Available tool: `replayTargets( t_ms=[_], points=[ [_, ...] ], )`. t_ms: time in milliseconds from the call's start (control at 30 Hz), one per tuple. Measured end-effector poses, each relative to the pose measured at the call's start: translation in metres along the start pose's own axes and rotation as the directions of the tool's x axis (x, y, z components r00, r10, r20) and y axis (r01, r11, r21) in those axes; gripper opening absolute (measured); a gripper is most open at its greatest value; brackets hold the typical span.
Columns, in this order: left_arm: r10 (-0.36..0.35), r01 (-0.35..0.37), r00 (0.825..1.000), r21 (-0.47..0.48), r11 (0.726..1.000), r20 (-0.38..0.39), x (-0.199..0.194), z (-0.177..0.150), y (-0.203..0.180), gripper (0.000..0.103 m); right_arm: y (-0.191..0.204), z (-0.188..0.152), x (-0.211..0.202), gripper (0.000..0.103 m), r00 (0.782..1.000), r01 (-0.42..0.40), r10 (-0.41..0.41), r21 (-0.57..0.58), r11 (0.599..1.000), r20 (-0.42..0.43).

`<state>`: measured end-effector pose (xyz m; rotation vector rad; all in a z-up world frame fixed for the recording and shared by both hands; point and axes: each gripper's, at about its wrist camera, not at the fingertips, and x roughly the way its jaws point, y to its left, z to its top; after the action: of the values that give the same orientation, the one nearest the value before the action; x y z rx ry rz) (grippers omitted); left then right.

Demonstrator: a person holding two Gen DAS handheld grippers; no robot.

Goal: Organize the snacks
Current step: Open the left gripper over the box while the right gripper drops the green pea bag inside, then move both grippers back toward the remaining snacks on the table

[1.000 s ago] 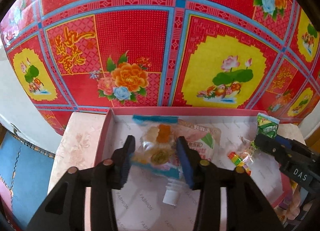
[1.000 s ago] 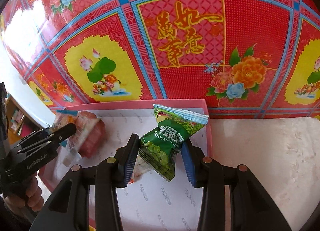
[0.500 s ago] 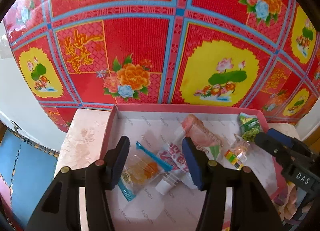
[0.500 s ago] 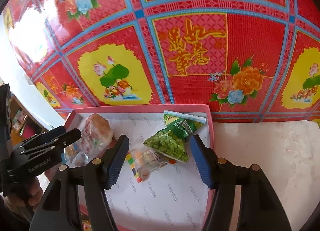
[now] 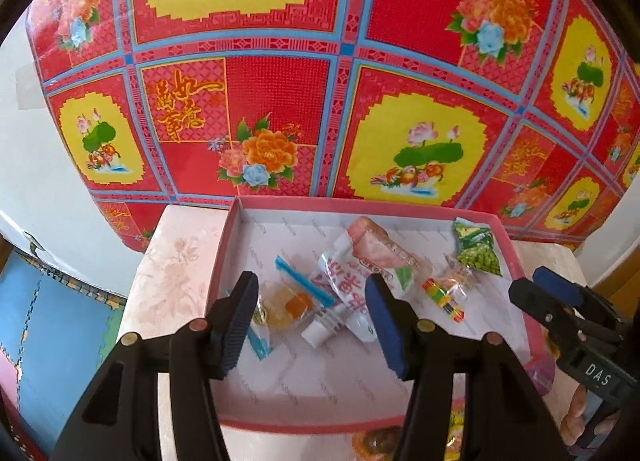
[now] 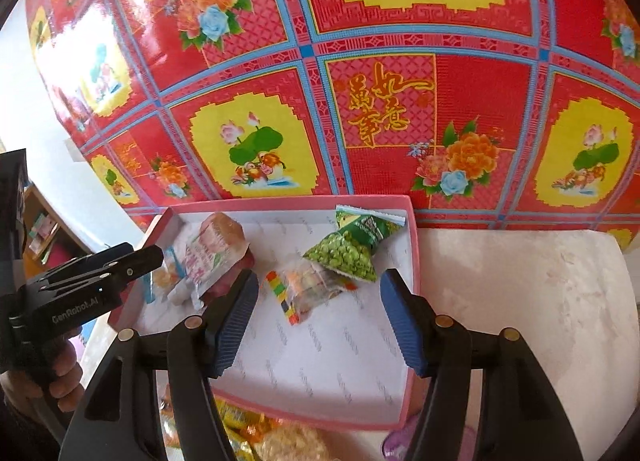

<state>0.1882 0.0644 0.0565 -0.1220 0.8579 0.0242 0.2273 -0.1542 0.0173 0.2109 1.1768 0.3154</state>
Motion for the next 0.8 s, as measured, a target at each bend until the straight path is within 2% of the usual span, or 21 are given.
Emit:
replayTargets(
  t_ms=[533,800],
  points=[
    [-0.033,0.033,0.999,-0.019,0.999,-0.008,-0.03,-0.034,-0.012,0.059,0.004,-0.029,-0.035,0.065,0.999,0.023,-0.025,-0.045,0.999,-0.037],
    [-0.049,0.048,0.999,-0.023,0.999,-0.023,-0.04,-0.052,-0.019,0.059,-0.001,-0.044,-0.055,0.065,0.999,0.017,-0.018,-0.032,0.999,-0.04]
  ],
)
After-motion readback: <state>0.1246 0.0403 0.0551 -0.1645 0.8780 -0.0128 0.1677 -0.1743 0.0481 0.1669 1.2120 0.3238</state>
